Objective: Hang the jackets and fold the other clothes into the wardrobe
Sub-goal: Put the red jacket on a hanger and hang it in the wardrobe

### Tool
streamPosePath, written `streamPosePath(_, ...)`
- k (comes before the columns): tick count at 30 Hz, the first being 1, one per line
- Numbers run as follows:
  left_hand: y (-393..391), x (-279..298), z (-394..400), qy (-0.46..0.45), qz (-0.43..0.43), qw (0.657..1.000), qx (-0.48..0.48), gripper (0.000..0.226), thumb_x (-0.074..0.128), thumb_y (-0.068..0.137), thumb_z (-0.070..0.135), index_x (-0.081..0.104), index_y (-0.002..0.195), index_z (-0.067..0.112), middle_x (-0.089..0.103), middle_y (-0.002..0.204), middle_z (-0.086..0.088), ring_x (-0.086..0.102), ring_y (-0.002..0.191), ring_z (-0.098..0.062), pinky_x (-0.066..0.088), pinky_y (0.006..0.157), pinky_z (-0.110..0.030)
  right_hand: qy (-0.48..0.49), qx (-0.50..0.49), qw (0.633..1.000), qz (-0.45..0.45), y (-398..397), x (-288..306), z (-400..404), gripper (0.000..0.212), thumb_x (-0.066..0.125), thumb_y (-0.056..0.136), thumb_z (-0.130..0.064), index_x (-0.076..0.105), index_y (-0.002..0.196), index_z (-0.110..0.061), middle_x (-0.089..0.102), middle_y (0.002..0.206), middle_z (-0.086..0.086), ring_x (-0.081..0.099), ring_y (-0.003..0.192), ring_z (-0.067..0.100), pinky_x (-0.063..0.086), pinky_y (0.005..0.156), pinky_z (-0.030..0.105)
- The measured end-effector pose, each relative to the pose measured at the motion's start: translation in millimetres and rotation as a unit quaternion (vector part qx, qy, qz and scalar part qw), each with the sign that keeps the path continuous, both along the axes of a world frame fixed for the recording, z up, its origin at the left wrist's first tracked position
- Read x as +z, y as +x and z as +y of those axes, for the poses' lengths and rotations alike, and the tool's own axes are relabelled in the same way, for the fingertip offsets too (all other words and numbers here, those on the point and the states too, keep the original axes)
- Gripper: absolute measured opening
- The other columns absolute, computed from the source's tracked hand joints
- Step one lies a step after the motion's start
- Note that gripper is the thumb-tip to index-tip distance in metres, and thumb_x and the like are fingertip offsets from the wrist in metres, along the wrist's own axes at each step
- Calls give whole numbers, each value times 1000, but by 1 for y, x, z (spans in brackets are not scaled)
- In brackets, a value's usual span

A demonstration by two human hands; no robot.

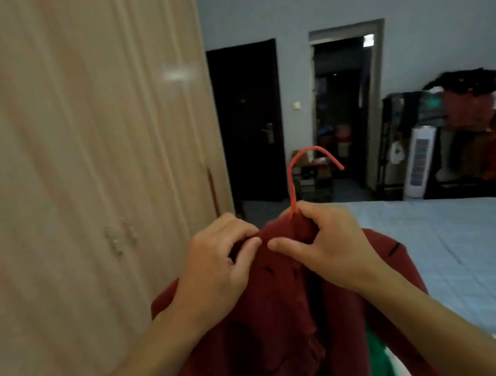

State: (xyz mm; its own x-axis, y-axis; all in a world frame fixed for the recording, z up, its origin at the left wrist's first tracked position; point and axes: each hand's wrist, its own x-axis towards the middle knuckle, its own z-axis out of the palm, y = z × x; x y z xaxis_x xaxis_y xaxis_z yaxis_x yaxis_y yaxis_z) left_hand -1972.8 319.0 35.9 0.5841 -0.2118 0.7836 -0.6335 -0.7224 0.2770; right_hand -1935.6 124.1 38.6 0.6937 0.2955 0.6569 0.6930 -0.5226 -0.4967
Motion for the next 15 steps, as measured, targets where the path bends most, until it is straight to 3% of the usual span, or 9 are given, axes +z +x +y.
streamPosePath(6,-102,-11,123,-16,31,992,125,4,66,91,19,67,88,19,52,82,21,53,81,5,36,75,-8,52,139,987,54,-41,-20,145,34,70,71,-60,71,79,-27,71,70,-7,68,64,12,57,63,45)
streamPosePath(10,-171,-24,191,-15,73,975,208,12,65,93,33,54,90,30,45,83,22,50,82,5,35,72,-7,19,189,981,41,-92,-34,235,34,65,72,-55,65,72,-21,64,62,-5,61,57,11,51,56,43)
streamPosePath(15,-246,-30,266,-40,147,954,259,37,67,85,49,60,114,27,52,100,19,54,93,2,44,73,-14,1,276,960,52,-153,-34,327,30,72,77,-43,61,70,-17,58,55,1,54,50,14,46,50,38)
